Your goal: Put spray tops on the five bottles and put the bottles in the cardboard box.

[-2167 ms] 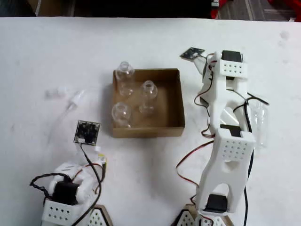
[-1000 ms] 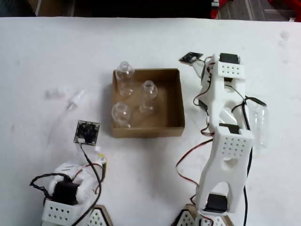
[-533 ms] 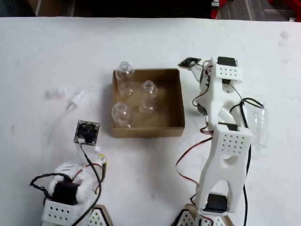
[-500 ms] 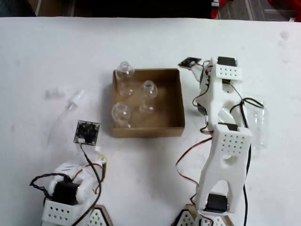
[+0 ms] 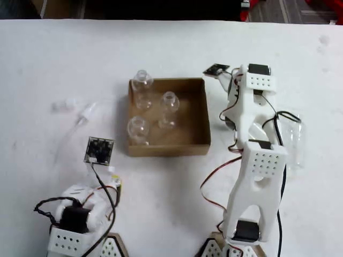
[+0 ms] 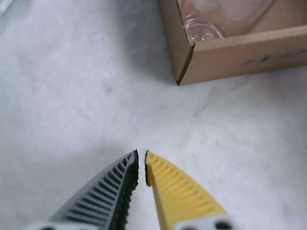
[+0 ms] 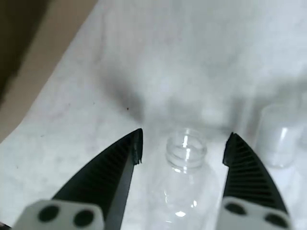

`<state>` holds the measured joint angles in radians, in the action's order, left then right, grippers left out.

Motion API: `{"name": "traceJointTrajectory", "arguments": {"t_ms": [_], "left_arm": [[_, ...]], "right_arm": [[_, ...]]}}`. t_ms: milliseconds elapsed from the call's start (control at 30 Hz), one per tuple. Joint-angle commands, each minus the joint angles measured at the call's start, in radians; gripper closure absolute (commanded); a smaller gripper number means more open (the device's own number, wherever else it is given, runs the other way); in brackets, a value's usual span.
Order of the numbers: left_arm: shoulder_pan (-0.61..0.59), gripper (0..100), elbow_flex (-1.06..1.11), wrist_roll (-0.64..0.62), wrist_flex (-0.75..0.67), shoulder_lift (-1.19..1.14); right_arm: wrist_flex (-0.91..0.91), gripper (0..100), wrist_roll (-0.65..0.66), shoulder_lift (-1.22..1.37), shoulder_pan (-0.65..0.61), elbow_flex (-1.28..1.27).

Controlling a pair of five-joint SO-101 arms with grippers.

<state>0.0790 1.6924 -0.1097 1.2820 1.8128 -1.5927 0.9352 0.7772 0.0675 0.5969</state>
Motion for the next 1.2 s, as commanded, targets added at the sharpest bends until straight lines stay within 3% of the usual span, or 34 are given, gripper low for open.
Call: {"name": "traceJointTrajectory", "arguments": {"t_ms": [0,200,600,767,967,1167], "left_arm": [[0.013,97,0.0,-0.014,0.006,0.008],[0.013,97,0.0,-0.014,0.006,0.008],[0.013,97,0.0,-0.014,0.006,0.008],[0.013,97,0.0,-0.014,0.006,0.008],[0.013,97,0.0,-0.014,0.006,0.008],[0.013,97,0.0,-0.014,0.006,0.008]], "right_arm": [[0.005,78.4,0.005,-0.071,0.01,0.014],[0.005,90.9,0.005,-0.071,0.008,0.014],[0.001,97.3,0.003,-0.13,0.008,0.014],[-0.015,95.5,0.005,-0.17,0.008,0.006],[-0.03,82.0,0.006,-0.131,0.007,0.009],[-0.028,81.6,0.009,-0.111,0.007,0.012]]}}
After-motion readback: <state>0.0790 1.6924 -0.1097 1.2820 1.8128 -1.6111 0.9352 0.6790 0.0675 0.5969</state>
